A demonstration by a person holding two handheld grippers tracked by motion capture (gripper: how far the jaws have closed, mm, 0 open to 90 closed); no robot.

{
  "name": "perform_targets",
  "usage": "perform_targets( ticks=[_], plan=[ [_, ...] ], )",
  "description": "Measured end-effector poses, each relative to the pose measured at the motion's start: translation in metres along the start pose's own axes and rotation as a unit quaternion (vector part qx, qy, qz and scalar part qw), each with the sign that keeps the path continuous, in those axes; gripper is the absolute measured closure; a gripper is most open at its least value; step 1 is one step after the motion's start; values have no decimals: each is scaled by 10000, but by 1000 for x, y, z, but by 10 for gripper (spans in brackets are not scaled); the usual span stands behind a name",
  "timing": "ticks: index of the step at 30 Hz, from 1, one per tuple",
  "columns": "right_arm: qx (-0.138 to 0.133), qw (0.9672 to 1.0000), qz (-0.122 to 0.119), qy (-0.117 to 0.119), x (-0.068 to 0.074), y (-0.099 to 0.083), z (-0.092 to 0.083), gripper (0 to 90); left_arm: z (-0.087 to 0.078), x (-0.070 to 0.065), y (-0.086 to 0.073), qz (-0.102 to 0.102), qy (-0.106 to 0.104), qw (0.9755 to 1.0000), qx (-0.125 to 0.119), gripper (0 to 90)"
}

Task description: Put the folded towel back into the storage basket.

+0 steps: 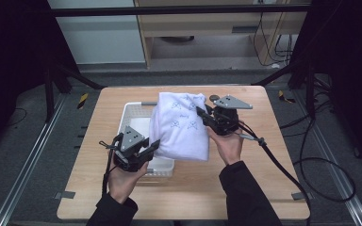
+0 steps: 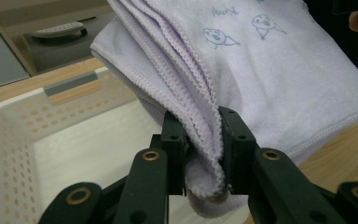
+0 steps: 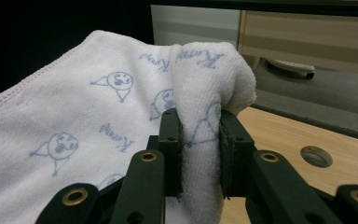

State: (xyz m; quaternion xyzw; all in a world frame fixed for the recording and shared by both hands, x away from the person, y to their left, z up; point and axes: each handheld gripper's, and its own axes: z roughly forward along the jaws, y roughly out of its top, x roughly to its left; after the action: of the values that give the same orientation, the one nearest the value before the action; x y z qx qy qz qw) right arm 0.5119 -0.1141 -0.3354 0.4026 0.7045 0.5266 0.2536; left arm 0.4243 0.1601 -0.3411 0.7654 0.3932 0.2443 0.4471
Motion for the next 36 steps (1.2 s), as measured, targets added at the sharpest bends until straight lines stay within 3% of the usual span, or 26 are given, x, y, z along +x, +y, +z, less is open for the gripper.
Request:
perform_targets(
  ticks=[27,36],
  plan=[
    [56,9996,-138,242,48,10,60,738,-23,53,-22,-305,381,9988,19,730],
    [96,9995,-132,283,57,9,77,737,-25,68,-29,-412,479,9980,63,730]
  ],
)
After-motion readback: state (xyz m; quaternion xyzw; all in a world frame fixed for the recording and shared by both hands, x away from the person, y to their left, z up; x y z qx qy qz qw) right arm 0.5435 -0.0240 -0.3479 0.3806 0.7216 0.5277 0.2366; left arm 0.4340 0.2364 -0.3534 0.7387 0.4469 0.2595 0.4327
